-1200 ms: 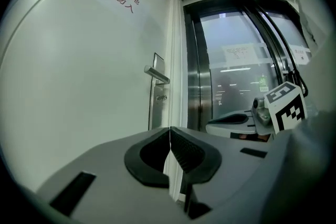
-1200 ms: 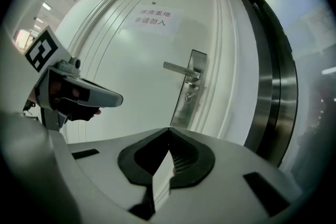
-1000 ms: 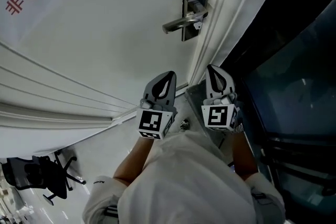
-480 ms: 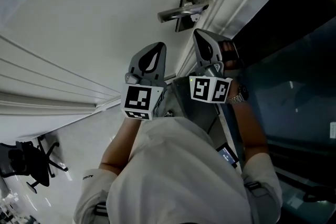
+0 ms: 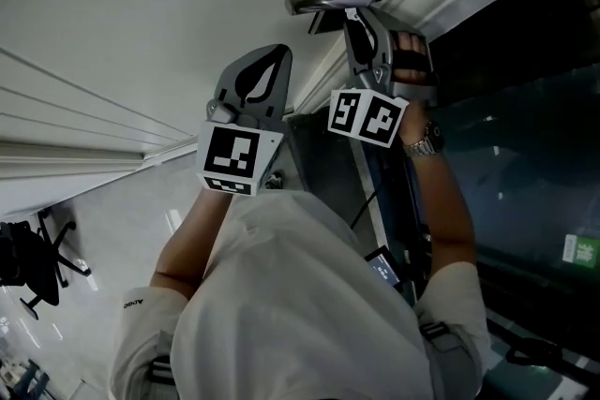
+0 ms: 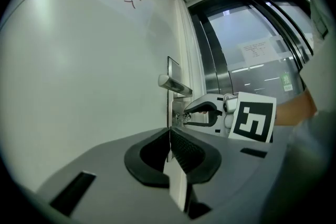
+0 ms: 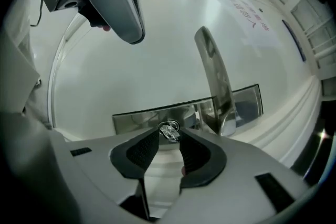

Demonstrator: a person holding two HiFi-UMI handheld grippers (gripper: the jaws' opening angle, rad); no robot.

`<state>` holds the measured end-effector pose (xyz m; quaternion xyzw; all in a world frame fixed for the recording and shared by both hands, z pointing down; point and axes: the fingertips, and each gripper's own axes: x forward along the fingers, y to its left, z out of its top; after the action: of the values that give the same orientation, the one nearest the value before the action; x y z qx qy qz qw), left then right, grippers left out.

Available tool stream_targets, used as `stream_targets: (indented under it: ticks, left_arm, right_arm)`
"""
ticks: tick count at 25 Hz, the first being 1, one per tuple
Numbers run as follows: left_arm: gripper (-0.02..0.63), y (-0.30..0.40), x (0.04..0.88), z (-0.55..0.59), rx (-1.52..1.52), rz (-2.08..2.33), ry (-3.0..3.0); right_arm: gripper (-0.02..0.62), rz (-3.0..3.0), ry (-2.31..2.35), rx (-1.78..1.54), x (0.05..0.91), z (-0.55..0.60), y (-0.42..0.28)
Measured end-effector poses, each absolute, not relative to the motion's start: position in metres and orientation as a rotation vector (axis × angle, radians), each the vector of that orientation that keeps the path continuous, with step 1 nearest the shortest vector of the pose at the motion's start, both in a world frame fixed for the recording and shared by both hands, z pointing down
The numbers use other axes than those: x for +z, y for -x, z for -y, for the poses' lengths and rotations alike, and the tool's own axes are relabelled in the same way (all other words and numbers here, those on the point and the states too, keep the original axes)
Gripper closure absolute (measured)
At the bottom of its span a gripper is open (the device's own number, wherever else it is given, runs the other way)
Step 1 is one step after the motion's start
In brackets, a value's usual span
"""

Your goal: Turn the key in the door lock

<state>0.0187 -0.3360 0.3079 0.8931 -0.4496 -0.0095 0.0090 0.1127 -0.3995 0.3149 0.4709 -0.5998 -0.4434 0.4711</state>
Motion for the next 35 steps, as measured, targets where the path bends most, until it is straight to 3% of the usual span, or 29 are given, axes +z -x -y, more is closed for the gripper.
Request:
stream_targets:
  ticks: [9,10,11,21,26,35]
  left_arm:
    - [0.595,-0.008,0.307,0.331,-0.029,1.508,-2.738]
    - [0.595,-0.006,0.307,0.330,-0.031,1.528,-2.728]
    - [0.595,-0.003,0.308,0.330,-0.032,1.547,-2.714]
    - [0.595,0.019,0.313,0.319,-0.004,1.638,-2.636]
    - [0.595,0.016,0.311,0.316,-0.013,1.603,-2.658]
    - [0.595,0.005,0.301,0.315,-0.030,1.558,-2.697]
  right_arm:
    - [0.491,1.543,-1.285,-1.043,0.311,0.404,-0.112]
    - [0.503,1.545,-1.292,-1.039,0.311,0.405,-0.114]
    - [0.581,1.552,-1.302,-1.033,0.310,0.406,-0.115]
    - [0.583,1.817,-1.476,-0.758,0.310,0.411,-0.118]
    - [0.583,2.049,-1.550,-0.436,0.309,0.412,-0.118]
    - [0.581,2.523,-1.675,0.454,0.310,0.413,-0.122]
